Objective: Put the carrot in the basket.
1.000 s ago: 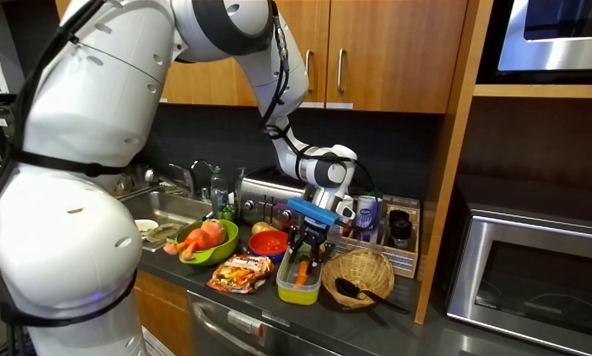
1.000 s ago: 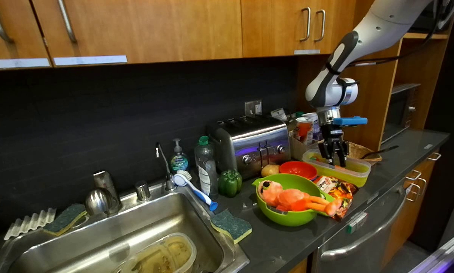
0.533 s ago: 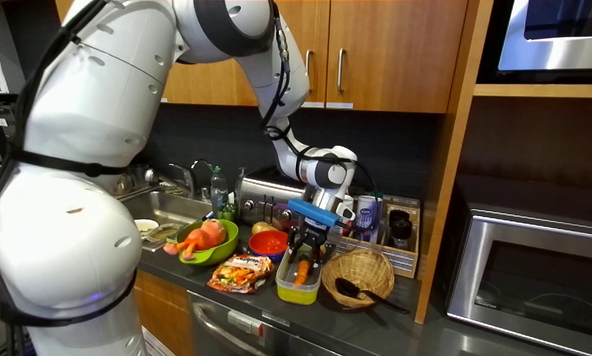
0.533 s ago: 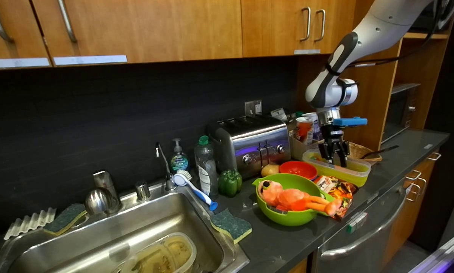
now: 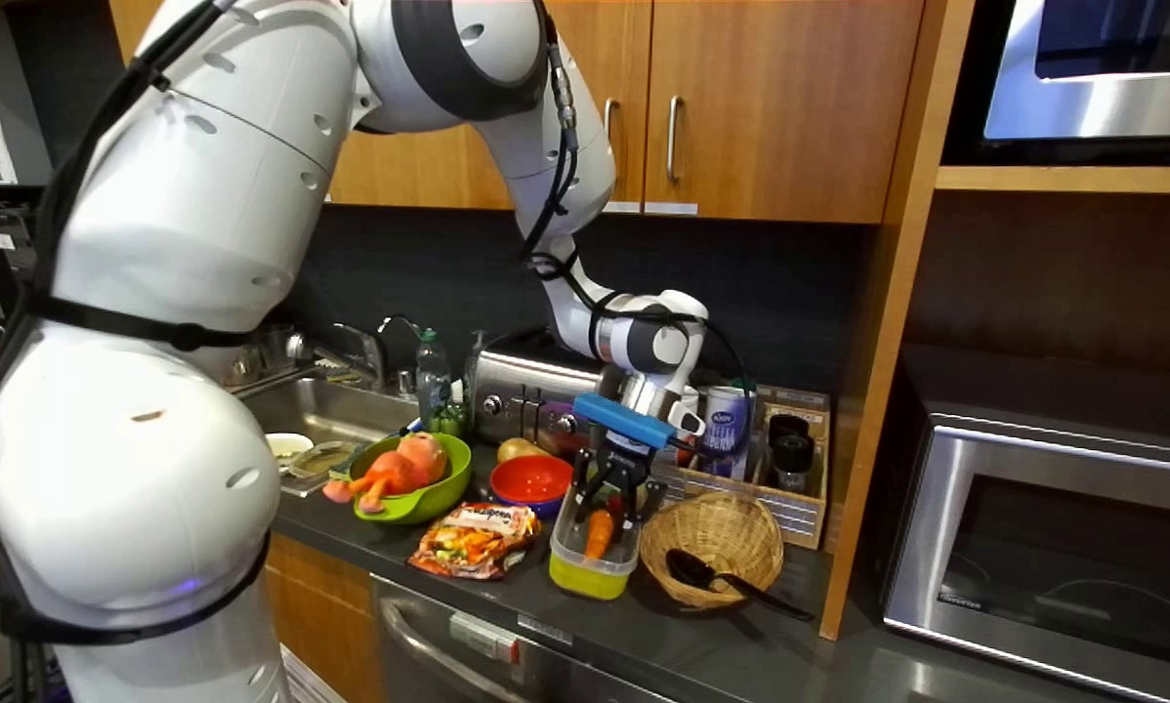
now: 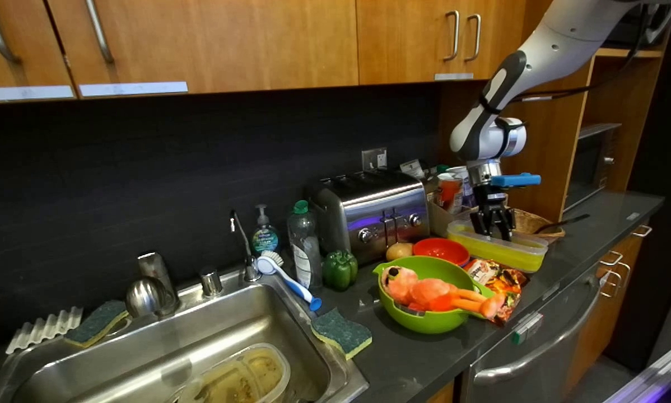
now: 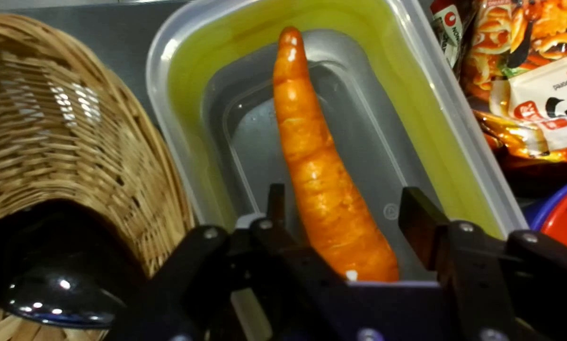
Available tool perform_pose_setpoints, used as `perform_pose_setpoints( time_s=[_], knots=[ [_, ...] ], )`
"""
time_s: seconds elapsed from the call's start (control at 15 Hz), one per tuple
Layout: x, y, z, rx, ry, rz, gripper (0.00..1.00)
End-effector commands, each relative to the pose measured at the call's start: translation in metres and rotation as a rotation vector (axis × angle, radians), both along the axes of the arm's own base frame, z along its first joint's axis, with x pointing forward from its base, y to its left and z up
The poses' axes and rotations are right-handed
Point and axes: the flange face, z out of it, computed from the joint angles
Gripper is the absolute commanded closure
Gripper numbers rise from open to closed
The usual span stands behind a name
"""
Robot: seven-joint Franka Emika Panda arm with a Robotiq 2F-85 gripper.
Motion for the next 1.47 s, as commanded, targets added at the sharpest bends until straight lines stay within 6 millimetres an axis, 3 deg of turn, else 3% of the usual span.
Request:
perform_pose_setpoints(
  time_s=[0.0,0.07,0.27,0.73,1.4],
  knots=[
    [0.005,0.001,-0.008,-0.009,0.018,0.001,0.48],
    [0.005,0.001,-0.008,-0.009,0.018,0.002,0.63],
    [0.005,0.001,-0.009,-0.007,0.023,0.000,0.81],
    [0.006,0.003,-0.006,-0.028,0.005,-0.016,0.82],
    [0.004,0.010,0.023,-0.118,-0.059,-0.095,0.82]
  ],
)
